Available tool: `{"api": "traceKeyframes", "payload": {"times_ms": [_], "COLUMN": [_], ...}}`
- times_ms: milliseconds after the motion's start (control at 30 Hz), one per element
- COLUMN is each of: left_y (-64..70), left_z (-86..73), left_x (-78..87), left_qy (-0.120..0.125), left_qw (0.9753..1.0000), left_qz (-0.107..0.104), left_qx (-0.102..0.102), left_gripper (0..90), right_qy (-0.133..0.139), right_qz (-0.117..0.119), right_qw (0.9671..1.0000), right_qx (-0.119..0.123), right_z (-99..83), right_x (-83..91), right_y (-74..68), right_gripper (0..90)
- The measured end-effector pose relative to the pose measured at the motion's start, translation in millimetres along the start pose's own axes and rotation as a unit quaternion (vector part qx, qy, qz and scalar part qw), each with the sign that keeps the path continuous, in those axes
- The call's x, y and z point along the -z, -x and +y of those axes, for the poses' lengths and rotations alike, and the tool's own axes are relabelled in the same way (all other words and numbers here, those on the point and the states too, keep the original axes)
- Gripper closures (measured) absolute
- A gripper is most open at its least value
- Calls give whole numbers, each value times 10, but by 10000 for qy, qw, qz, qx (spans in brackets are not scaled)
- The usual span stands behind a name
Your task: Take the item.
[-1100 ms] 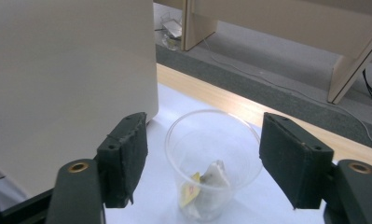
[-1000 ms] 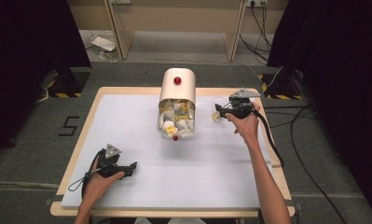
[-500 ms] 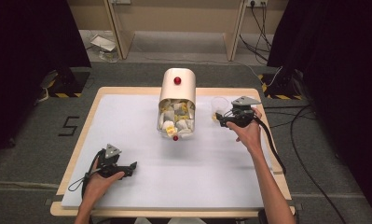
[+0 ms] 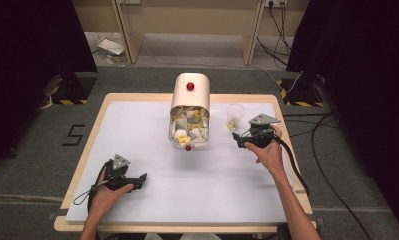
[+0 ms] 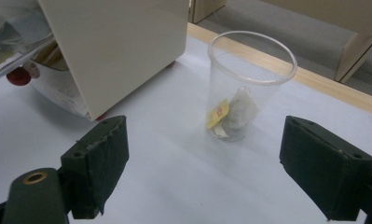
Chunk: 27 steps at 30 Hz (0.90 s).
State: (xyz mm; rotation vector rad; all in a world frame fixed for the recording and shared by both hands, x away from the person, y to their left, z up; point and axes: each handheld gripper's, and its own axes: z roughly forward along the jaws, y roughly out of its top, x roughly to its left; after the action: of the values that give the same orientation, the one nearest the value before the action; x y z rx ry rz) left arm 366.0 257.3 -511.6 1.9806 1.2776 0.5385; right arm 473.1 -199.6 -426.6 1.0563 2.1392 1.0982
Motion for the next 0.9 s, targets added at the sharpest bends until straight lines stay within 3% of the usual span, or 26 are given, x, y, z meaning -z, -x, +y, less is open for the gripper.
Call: {"api": "traceKeyframes", "payload": {"times_ms": [900], "left_y": [0], "left_z": [0], "left_x": [0], "left_qy": [1], "left_qw": [10000], "left_qz": [2], "left_qx": [-1], "left_gripper": [75], "right_qy": [-209], "right_qz": [157], "right_qw": [9996], "right_qx": [48], "right_z": [-411], "right_x": [102], "right_y": [-225], "right_gripper": [174]}}
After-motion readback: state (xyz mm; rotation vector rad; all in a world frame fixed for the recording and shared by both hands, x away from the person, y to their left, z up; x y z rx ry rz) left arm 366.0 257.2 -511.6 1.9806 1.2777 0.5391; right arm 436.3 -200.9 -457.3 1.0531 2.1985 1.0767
